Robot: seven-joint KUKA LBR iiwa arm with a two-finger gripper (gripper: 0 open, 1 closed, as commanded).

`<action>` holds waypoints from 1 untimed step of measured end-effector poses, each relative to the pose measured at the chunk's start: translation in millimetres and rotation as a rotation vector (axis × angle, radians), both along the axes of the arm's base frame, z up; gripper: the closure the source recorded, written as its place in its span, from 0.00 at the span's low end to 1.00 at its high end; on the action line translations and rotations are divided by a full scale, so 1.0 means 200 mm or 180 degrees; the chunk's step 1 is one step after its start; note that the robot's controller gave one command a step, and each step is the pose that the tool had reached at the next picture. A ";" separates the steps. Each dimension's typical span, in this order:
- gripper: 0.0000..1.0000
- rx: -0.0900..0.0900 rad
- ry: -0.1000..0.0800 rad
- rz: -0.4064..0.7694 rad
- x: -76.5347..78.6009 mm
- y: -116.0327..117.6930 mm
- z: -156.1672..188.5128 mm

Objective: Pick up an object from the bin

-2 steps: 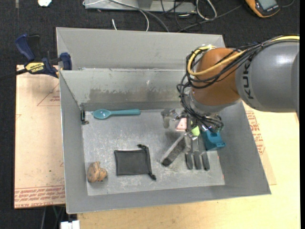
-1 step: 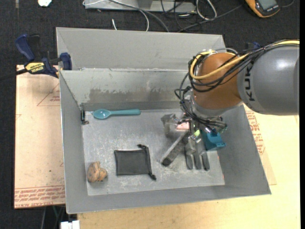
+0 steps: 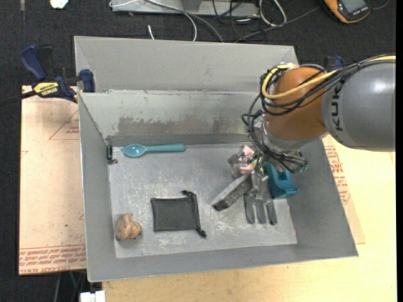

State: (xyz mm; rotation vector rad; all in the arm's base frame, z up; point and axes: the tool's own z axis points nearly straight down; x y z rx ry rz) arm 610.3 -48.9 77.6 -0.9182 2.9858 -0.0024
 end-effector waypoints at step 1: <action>1.00 0.0000 0.0000 0.0000 0.00 0.00 0.00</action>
Offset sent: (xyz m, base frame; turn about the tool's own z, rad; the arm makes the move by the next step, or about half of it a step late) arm -0.0404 -0.0914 0.2262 -0.0069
